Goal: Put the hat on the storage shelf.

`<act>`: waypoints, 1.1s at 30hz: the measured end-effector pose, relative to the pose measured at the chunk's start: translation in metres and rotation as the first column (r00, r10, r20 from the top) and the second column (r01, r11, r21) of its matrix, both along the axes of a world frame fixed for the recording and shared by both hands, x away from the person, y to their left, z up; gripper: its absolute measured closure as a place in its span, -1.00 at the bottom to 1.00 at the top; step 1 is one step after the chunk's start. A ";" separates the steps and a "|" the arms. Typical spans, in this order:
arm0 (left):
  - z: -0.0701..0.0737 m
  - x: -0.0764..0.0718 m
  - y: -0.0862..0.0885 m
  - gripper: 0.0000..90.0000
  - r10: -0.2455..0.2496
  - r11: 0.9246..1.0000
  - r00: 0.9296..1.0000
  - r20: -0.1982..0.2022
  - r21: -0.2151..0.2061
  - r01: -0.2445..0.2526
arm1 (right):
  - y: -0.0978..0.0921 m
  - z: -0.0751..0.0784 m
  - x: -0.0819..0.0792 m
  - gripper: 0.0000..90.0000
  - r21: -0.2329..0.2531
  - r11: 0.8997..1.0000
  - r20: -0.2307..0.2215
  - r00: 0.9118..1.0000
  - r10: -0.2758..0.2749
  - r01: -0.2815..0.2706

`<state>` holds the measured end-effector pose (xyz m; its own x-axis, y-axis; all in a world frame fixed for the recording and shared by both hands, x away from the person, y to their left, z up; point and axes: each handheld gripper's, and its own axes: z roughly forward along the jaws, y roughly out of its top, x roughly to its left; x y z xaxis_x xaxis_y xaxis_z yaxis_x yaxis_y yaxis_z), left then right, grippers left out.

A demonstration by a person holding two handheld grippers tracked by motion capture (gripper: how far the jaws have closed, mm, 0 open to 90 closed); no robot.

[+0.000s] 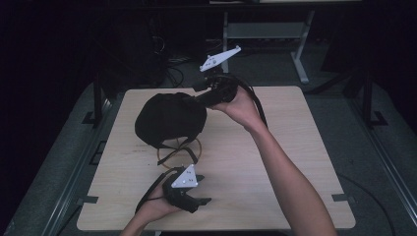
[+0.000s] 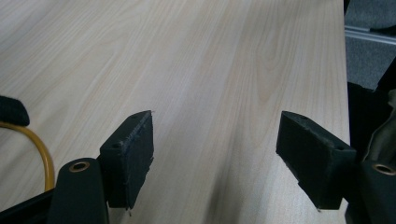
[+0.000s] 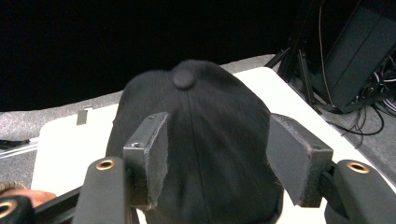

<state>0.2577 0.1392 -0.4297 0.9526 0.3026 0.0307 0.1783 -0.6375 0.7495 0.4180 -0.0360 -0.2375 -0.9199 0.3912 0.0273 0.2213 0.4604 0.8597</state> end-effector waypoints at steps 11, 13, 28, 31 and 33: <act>-0.001 0.001 0.001 -0.41 0.014 1.000 1.000 -0.012 -0.011 -0.014 | -0.029 -0.006 -0.001 -0.26 0.024 0.999 -0.022 0.999 -0.039 0.040; -0.001 0.001 0.001 -0.41 0.016 1.000 1.000 -0.016 -0.020 -0.016 | -0.032 -0.006 -0.001 -0.27 0.022 0.999 -0.023 0.999 -0.041 0.041; 0.000 0.003 0.004 -0.42 0.023 0.999 1.000 -0.006 -0.043 -0.023 | -0.050 -0.012 -0.004 -0.38 0.022 0.998 -0.040 0.998 -0.057 0.058; 0.000 0.003 0.004 -0.42 0.023 0.999 1.000 -0.007 -0.044 -0.024 | -0.057 -0.013 -0.005 -0.38 0.021 0.997 -0.047 0.997 -0.069 0.070; 0.000 0.003 0.004 -0.43 0.017 0.999 1.000 -0.012 -0.051 -0.018 | -0.066 -0.015 -0.005 -0.38 0.026 0.996 -0.047 0.996 -0.079 0.080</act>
<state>0.2604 0.1430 -0.4298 0.9474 0.3200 0.0037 0.1981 -0.5954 0.7786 0.4125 -0.1018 -0.2523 -0.8835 0.4614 0.0809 0.2961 0.4162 0.8597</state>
